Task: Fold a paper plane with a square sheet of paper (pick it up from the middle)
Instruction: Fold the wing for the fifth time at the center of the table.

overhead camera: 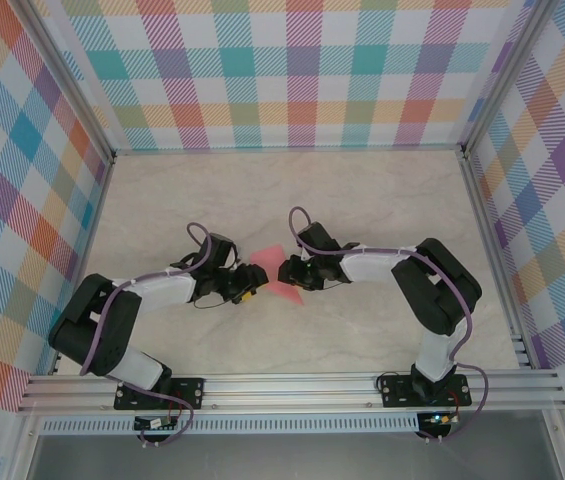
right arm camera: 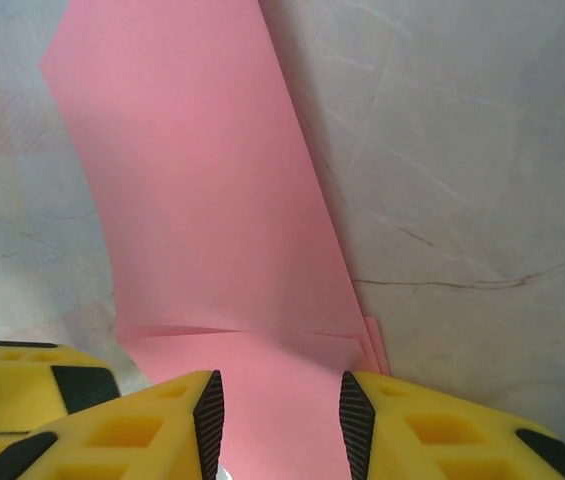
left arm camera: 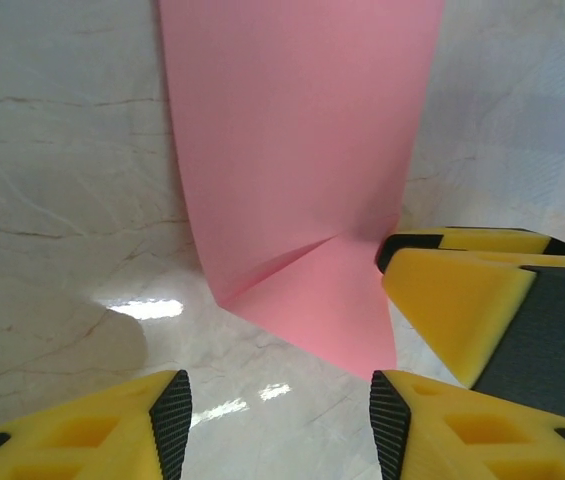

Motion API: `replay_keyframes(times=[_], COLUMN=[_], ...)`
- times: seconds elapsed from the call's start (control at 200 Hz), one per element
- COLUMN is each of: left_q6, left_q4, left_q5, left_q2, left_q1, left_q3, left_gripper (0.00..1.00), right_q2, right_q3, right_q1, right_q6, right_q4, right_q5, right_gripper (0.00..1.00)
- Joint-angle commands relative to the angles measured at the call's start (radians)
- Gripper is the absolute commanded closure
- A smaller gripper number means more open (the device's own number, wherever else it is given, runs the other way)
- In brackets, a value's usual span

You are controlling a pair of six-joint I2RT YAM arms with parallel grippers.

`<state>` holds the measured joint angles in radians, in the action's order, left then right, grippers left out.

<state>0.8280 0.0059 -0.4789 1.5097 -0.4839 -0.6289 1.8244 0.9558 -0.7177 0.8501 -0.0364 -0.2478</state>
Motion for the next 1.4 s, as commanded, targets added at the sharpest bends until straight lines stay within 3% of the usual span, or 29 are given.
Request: replay_keyframes(times=[0.0, 1.125, 1.395], left_q6=[0.029, 0.027, 0.032], left_q4=[0.02, 0.061, 0.056], left_q5=[-0.007, 0.036, 0.036], left_q2=[0.025, 0.119, 0.109], left_q1=[-0.011, -0.021, -0.022], left_q3=[-0.018, -0.096, -0.091], left_gripper=[0.48, 0.77, 0.88], right_q2=[0.016, -0.002, -0.067], right_q3=[-0.035, -0.073, -0.074], right_q1=[0.011, 0.026, 0.026], right_q6=[0.012, -0.017, -0.205], right_q4=[0.005, 0.017, 0.052], right_q5=[-0.006, -0.004, 0.054], right_gripper=[0.61, 0.62, 0.49])
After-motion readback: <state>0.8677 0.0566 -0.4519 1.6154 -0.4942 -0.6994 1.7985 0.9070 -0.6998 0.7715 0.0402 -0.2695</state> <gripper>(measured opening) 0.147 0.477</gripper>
